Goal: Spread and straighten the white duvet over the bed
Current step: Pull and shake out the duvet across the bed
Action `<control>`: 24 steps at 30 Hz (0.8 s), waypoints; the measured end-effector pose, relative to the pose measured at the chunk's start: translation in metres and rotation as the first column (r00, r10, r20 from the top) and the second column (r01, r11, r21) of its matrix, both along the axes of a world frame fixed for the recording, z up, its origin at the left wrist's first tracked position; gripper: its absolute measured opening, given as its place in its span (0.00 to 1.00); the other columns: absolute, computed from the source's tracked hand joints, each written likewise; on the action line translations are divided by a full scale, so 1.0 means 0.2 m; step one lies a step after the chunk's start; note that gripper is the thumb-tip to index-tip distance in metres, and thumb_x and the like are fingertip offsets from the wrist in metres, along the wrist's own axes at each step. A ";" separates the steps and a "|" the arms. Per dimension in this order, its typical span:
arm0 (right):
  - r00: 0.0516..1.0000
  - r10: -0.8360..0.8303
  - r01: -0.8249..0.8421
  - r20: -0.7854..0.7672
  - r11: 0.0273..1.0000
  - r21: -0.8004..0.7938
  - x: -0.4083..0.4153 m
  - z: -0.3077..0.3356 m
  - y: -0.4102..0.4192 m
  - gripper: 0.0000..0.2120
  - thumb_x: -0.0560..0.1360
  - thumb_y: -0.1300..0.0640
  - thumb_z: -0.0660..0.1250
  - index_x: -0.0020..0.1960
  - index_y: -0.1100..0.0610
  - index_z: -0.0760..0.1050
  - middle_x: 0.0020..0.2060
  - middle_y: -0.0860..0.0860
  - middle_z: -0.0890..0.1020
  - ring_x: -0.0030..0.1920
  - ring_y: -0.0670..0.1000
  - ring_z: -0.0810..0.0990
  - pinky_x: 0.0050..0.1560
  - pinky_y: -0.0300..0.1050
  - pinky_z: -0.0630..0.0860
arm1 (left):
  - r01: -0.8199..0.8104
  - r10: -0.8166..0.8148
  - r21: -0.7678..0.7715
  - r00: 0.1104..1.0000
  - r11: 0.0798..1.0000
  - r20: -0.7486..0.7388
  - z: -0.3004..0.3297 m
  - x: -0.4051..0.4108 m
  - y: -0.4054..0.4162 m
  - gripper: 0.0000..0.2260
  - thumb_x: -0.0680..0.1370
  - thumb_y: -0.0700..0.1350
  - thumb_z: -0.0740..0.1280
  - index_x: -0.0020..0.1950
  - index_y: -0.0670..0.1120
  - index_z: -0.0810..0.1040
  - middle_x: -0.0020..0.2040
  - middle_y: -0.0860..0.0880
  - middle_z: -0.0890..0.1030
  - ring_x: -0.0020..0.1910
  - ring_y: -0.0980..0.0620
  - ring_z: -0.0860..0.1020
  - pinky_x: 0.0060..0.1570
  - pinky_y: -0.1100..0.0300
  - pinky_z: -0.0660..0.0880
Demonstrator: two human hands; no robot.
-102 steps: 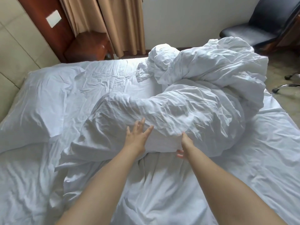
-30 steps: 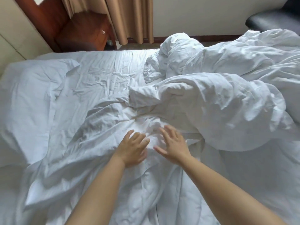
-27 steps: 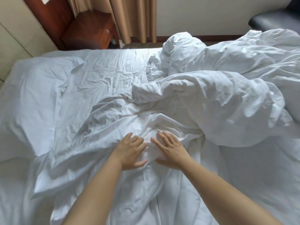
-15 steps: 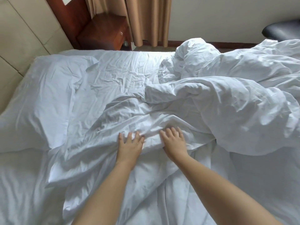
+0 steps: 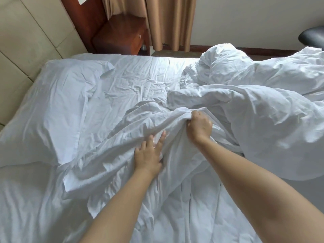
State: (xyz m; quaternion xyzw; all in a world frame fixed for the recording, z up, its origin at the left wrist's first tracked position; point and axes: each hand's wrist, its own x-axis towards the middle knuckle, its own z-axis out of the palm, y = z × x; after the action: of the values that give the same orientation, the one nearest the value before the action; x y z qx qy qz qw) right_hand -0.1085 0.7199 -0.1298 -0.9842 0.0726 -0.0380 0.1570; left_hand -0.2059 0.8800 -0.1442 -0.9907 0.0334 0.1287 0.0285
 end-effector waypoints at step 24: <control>0.827 0.481 -0.519 -0.291 0.852 -0.065 -0.03 -0.36 0.07 0.52 0.64 0.28 0.61 0.76 0.42 0.36 0.75 0.65 0.45 0.76 0.63 0.47 0.74 0.55 0.50 | 0.122 -0.095 -0.019 0.853 0.992 0.513 -0.20 0.50 0.25 0.22 0.69 0.40 0.58 0.62 0.51 0.68 0.60 0.42 0.67 0.46 0.41 0.76 0.29 0.54 0.75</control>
State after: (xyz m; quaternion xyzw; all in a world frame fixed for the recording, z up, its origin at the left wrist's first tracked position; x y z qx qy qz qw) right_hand -0.1154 0.7335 -0.2024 -0.9733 -0.1709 0.1310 0.0802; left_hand -0.1051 0.9302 -0.1838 -0.9863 0.0838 -0.1410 0.0182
